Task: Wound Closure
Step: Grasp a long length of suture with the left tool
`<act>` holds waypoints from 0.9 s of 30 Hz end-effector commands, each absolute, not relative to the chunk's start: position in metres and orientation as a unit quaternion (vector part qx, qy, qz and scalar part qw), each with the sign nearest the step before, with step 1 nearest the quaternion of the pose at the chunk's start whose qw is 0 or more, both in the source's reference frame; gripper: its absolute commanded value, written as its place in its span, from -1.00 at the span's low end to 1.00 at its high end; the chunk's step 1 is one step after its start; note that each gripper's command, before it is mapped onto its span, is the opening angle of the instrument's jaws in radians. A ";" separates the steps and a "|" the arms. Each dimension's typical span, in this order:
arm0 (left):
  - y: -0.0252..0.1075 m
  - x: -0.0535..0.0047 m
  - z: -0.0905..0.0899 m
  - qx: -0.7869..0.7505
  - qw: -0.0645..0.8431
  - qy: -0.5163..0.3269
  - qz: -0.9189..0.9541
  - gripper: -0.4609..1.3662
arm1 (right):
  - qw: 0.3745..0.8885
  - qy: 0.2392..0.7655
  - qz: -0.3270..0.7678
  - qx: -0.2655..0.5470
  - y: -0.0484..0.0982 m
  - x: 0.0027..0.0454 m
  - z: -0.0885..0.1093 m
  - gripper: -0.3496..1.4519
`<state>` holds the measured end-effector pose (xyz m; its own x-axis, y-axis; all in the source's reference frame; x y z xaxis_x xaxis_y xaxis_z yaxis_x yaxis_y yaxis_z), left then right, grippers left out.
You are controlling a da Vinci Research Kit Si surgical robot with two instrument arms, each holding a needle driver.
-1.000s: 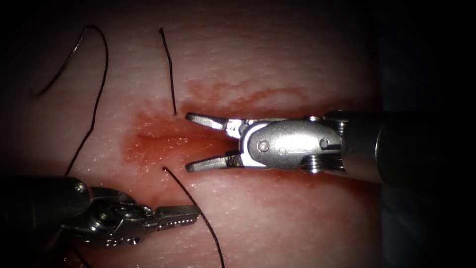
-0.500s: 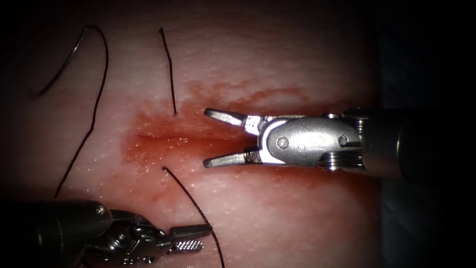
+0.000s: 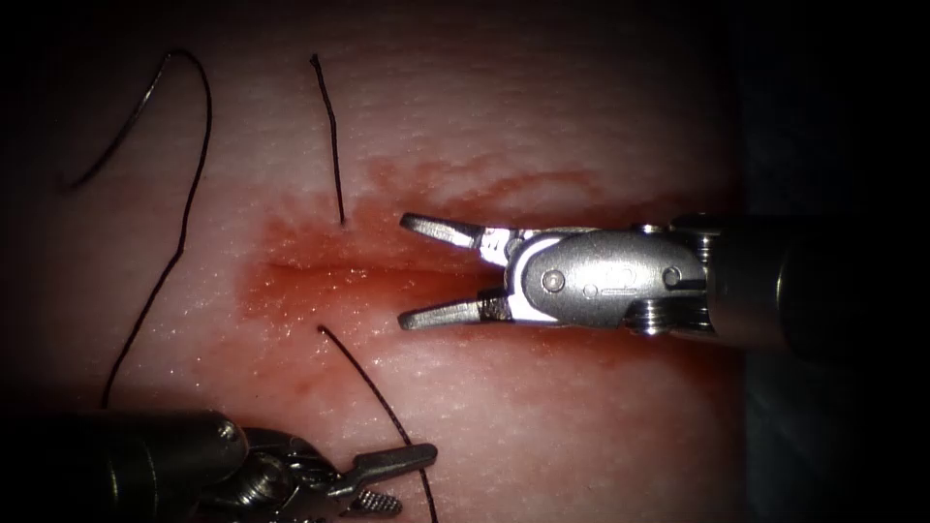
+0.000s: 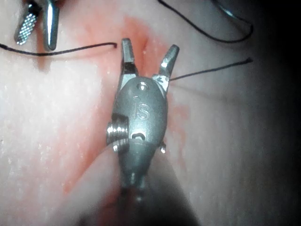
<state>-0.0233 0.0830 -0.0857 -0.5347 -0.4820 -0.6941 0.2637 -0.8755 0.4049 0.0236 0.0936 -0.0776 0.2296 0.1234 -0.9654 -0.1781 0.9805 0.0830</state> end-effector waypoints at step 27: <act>0.080 -0.0254 -0.084 0.428 0.254 -0.106 -0.861 -0.31 | 0.782 0.615 0.094 -0.020 0.093 0.0234 -0.078 0.65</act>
<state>-0.0254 0.0804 -0.0840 -0.5044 -0.5287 -0.6827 0.3439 -0.8482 0.4028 0.0234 0.0931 -0.0780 0.2247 0.1222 -0.9667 -0.1752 0.9810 0.0832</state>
